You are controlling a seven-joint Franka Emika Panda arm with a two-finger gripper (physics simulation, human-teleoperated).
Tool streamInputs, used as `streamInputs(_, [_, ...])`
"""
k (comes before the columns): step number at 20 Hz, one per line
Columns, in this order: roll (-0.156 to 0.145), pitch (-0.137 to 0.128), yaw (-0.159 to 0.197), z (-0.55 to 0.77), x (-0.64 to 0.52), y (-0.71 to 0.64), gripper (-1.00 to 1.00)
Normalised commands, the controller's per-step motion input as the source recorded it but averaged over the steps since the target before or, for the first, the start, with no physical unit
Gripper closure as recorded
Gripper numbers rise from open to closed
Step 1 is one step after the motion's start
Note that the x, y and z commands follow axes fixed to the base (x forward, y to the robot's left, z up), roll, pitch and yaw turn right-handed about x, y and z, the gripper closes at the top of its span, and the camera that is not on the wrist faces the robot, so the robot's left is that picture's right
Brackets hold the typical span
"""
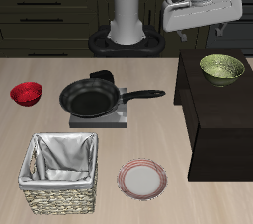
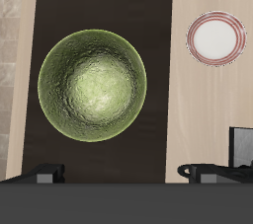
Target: Place the green bowl on the plate
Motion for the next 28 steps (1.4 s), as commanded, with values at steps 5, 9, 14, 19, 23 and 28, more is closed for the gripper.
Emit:
streamInputs(5, [-0.045, -0.021, 0.004, 0.11, 0.23, 0.14, -1.00])
streamInputs(9, [-0.021, 0.008, 0.000, -0.03, 0.19, 0.04, -1.00])
streamInputs(14, [-0.012, 0.032, 0.010, -0.21, 0.11, -0.05, -1.00])
streamInputs(19, [-0.025, 0.059, 0.020, -0.52, 0.16, -0.07, -1.00])
streamInputs(23, [-0.006, 0.041, 0.006, -0.28, 0.06, -0.02, -1.00])
streamInputs(28, [0.053, 0.012, 0.015, -0.30, -0.08, 0.04, -1.00])
